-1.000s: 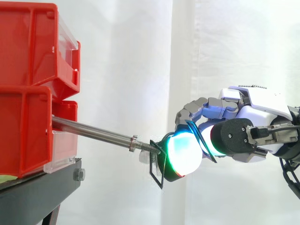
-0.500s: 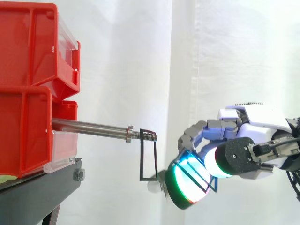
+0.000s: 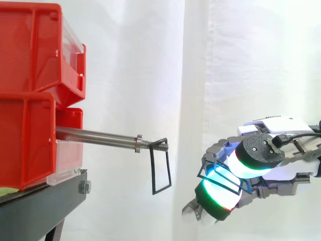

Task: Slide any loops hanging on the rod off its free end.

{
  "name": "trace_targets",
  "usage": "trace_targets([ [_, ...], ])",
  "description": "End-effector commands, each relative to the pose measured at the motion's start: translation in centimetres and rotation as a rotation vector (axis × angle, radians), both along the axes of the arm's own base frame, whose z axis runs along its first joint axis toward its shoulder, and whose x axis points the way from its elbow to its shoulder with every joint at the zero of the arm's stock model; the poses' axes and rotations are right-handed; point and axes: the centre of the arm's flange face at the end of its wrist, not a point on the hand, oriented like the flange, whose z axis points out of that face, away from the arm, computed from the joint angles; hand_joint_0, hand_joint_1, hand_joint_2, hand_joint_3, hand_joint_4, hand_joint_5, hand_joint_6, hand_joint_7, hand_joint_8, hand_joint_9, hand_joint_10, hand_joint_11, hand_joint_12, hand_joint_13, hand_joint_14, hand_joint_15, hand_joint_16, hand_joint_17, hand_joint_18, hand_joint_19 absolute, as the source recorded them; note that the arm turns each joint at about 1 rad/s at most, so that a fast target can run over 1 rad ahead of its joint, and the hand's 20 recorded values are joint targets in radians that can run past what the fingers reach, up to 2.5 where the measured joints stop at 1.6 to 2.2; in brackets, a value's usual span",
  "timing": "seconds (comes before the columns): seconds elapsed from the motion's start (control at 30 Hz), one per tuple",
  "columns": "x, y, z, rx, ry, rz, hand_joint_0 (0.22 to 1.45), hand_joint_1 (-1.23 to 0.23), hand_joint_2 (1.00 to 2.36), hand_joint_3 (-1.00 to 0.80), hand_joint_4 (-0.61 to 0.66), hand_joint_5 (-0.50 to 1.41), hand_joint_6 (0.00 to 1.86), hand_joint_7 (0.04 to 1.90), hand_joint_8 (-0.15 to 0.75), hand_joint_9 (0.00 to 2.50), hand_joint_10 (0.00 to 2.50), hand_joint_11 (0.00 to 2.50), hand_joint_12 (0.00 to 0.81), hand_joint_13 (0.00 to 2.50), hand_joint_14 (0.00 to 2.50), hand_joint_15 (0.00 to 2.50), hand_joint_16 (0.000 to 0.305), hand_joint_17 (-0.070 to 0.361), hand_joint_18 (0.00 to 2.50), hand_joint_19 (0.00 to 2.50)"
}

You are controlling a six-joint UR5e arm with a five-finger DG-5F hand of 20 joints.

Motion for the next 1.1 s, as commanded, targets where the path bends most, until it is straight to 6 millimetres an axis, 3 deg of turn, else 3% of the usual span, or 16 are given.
trace_targets([
  [0.0, -0.27, -0.11, 0.08, 0.032, 0.021, -0.023, 0.61, -0.72, 1.02, -0.23, 0.05, -0.19, 0.94, 0.81, 0.253, 0.66, 0.02, 0.44, 0.349, 0.45, 0.01, 0.18, 0.051, 0.115, 0.35, 0.19],
  [0.1, -0.31, -0.12, 0.05, 0.091, 0.033, -0.035, 0.61, -0.74, 1.01, -0.34, 0.11, -0.19, 0.94, 0.79, 0.251, 0.65, 0.02, 0.44, 0.349, 0.47, 0.01, 0.18, 0.051, 0.114, 0.37, 0.19],
  [0.4, -0.51, -0.1, -0.09, 0.147, 0.061, -0.047, 0.59, -0.48, 1.0, -0.46, 0.13, -0.17, 0.93, 0.84, 0.252, 0.68, 0.02, 0.42, 0.35, 0.47, 0.01, 0.18, 0.051, 0.114, 0.38, 0.2],
  [0.67, -0.45, -0.11, 0.13, 0.156, 0.067, -0.049, 0.59, -0.67, 1.02, -0.16, 0.05, -0.17, 0.94, 0.88, 0.259, 0.67, 0.02, 0.43, 0.35, 0.48, 0.01, 0.19, 0.05, 0.113, 0.37, 0.2],
  [0.8, -0.45, -0.11, 0.13, 0.156, 0.067, -0.049, 0.6, -0.72, 1.02, -0.17, 0.04, -0.18, 0.95, 0.84, 0.258, 0.66, 0.02, 0.45, 0.351, 0.48, 0.01, 0.19, 0.05, 0.113, 0.38, 0.2],
  [1.07, -0.45, -0.18, 0.13, 0.158, 0.067, -0.055, 0.62, -0.8, 1.01, -0.37, 0.1, -0.19, 0.94, 0.81, 0.25, 0.66, 0.02, 0.44, 0.349, 0.48, 0.01, 0.19, 0.05, 0.114, 0.39, 0.2],
])
